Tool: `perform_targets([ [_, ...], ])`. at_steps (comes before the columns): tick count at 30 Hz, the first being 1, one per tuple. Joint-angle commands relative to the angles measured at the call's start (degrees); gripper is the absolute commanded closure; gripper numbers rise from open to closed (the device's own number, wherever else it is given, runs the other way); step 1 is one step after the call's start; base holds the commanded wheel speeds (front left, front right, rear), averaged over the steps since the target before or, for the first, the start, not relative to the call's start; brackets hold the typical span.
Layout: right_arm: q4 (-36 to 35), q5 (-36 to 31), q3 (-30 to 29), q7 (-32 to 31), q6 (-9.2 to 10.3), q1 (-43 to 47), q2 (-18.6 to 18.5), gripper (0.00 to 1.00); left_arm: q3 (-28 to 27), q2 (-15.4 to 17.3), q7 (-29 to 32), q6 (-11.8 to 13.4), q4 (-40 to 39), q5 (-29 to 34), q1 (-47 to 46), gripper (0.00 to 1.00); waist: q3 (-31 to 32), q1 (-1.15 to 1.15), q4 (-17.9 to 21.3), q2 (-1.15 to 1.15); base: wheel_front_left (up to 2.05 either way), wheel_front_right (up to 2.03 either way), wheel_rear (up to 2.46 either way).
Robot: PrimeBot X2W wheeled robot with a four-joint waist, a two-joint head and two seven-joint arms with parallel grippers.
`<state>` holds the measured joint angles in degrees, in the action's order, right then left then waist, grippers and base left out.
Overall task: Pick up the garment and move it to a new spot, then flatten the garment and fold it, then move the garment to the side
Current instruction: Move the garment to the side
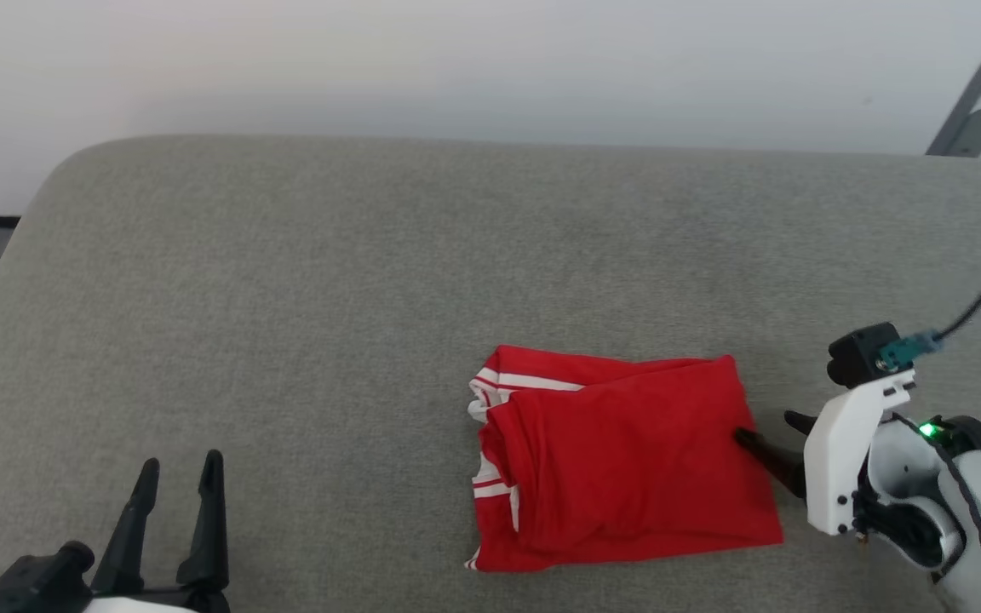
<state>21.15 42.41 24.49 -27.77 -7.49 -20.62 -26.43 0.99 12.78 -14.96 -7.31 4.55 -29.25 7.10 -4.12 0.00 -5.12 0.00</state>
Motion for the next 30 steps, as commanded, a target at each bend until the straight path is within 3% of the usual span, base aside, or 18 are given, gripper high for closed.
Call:
perform_targets([
  [1, 1.21, 0.45, 0.32, -1.81, 0.0, -1.36, -0.04, 0.0, 0.35, 0.25, -0.29, -0.11, 0.22, -0.64, -1.08, 0.0, -0.99, 0.0, -1.04, 0.0, 0.0, 0.0, 0.0],
  [5, 6.03, 0.45, 3.24, -9.65, 0.0, -5.06, 0.78, 0.0, 1.18, 0.29, -0.3, -0.11, 0.71, -1.02, -2.27, 0.0, -2.01, 0.0, -2.26, 0.0, 0.0, 0.0, 0.0],
  [13, 13.0, 3.06, 8.28, -18.65, -0.03, -6.74, 4.36, 0.0, 2.49, 0.4, -0.3, -0.12, 1.44, -1.59, -3.66, 0.0, -2.73, 0.0, -3.24, 0.0, 0.0, 0.0, 0.0],
  [14, 13.31, 3.58, 8.77, -18.85, -0.06, -6.86, 4.74, 0.14, 2.69, 0.39, -0.3, -0.12, 1.51, -1.73, -3.79, 0.0, -2.77, 0.0, -3.33, 0.0, 0.0, 0.0, 0.0],
  [15, 12.96, 3.73, 9.5, -18.52, -0.08, -7.23, 4.88, 0.7, 2.8, 0.38, -0.3, -0.12, 1.62, -1.89, -3.96, 0.0, -2.8, 0.0, -3.41, 0.0, 0.0, 0.0, 0.0],
  [16, 12.7, 4.03, 10.03, -18.24, -0.15, -7.6, 4.78, 1.0, 2.89, 0.39, -0.3, -0.12, 1.73, -1.95, -4.15, 0.0, -2.82, 0.0, -3.44, 0.0, 0.0, 0.0, 0.0],
  [22, 9.7, 5.93, 9.77, -15.73, 0.01, -11.03, 1.26, 1.0, 3.37, 0.74, -0.3, -0.12, 1.86, -3.4, -5.93, 0.0, -3.63, 0.0, -2.8, 0.0, 0.0, 0.0, 0.0],
  [30, 4.1, 6.04, 8.08, -14.3, 0.0, -14.79, -3.97, 1.0, 5.4, 1.78, -0.3, -0.12, 1.29, -2.63, -10.98, 0.0, -6.87, 0.0, 0.93, 0.0, 0.0, 0.0, 0.0],
])
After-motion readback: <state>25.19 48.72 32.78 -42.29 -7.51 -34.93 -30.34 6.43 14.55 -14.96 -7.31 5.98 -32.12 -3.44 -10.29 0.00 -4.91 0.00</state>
